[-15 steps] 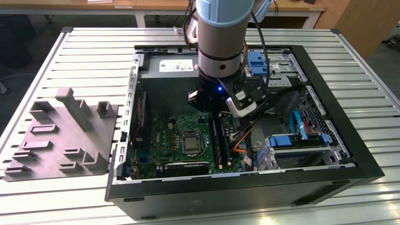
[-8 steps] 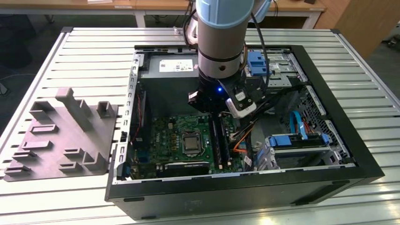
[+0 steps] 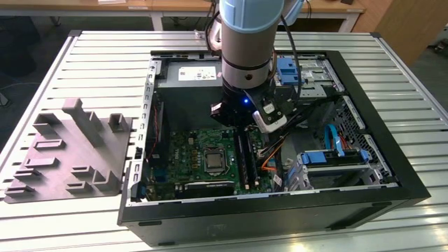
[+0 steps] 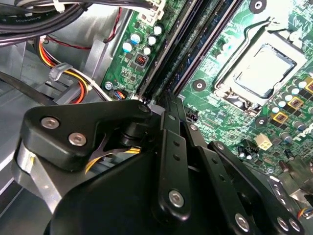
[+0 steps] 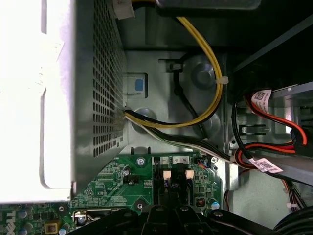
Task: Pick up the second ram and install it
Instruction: 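Press down the second ram until it locks into place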
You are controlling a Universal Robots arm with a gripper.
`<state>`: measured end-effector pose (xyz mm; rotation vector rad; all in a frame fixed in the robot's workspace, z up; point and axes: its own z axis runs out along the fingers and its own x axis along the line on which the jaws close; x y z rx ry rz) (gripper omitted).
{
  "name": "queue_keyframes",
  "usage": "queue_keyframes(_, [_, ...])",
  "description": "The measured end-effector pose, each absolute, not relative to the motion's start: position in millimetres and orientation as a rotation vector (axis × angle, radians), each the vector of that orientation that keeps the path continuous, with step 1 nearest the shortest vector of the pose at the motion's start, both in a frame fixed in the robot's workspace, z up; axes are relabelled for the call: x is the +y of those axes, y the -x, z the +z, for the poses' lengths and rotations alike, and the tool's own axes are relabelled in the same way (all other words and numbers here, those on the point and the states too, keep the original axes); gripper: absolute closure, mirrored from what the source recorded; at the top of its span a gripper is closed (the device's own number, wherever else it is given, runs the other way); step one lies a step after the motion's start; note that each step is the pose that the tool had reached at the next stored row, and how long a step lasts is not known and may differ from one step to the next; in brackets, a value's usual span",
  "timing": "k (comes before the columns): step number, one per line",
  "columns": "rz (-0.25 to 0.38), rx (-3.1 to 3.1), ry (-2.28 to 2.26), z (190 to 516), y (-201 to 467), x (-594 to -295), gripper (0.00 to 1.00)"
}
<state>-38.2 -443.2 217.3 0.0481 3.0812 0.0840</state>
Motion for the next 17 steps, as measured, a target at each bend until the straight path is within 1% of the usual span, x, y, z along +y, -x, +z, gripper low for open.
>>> queue_keyframes(6, [0.084,3.081,-0.048,235,38,-443,0.90])
queue_keyframes(9, [0.081,3.081,-0.048,236,38,-443,0.90])
queue_keyframes(17, [0.078,3.081,-0.049,236,38,-463,0.90])
